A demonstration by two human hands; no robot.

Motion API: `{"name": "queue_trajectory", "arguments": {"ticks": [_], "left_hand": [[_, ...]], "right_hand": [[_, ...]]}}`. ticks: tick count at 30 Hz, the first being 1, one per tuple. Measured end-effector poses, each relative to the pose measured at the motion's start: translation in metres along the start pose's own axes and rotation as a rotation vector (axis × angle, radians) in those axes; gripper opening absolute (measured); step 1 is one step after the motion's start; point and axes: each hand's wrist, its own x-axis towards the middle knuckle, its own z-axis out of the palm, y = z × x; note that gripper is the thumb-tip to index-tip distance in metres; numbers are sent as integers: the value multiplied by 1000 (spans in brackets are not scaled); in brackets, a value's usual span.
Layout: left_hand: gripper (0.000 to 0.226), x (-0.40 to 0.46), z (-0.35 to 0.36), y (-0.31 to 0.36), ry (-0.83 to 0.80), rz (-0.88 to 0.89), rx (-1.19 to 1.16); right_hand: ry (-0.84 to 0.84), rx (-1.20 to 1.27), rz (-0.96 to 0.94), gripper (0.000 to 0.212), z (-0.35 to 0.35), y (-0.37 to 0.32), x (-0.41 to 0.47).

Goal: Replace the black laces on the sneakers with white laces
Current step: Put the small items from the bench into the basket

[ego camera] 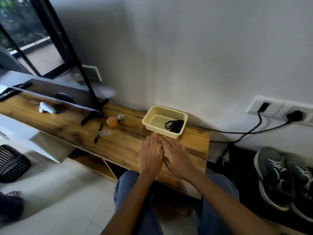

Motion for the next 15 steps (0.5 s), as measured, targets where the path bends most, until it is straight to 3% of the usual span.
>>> {"name": "queue_trajectory", "arguments": {"ticks": [6,15], "left_hand": [[59,29,-11,-66,58,-185,64],[78,93,7,-154,263,-536,94]], "right_hand": [[-117,-41,-87,61,30,-21,64],[-132,-27,-160,55,65,-26,168]]}}
